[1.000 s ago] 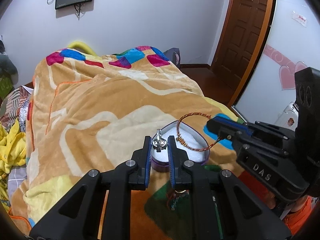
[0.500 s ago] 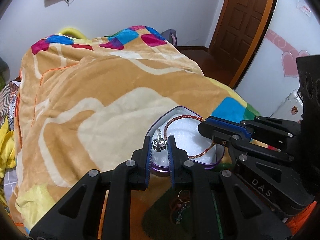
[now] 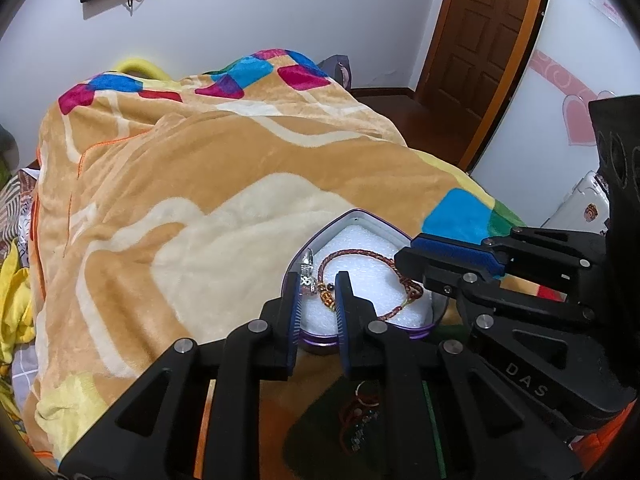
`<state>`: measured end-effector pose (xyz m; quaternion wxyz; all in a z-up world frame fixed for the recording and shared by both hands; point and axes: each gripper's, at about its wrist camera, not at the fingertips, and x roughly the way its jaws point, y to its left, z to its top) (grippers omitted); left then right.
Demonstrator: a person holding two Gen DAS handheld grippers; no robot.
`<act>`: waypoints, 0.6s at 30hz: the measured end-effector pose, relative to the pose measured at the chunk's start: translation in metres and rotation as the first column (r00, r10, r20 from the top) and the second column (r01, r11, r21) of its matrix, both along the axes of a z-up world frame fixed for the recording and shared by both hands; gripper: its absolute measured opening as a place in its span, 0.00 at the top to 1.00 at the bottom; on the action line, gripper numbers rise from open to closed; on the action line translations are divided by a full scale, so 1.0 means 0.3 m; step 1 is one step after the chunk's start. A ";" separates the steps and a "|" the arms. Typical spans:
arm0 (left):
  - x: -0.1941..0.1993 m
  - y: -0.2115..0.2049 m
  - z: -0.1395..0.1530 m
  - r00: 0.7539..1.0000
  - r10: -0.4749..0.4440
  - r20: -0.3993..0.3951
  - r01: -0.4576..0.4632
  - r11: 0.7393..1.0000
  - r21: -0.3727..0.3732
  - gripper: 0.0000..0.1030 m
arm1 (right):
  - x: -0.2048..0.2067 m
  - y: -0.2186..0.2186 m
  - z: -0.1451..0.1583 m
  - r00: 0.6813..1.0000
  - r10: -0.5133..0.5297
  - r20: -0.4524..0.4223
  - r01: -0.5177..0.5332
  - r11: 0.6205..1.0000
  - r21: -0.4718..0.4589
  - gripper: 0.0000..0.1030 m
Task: Organize jewelry
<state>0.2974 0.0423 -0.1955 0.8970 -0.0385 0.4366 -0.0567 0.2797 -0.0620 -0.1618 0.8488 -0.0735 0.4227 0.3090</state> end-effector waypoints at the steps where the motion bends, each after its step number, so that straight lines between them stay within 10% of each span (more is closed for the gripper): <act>1: -0.005 0.000 0.006 1.000 0.001 0.004 -0.001 1.000 0.003 0.86 | -0.002 0.000 0.003 1.000 0.000 0.000 0.000 1.000 0.000 0.88; 18: -0.193 0.002 0.193 0.993 0.018 0.116 -0.020 1.000 0.015 0.78 | -0.115 -0.058 0.137 0.996 -0.042 0.083 0.038 0.998 0.043 0.69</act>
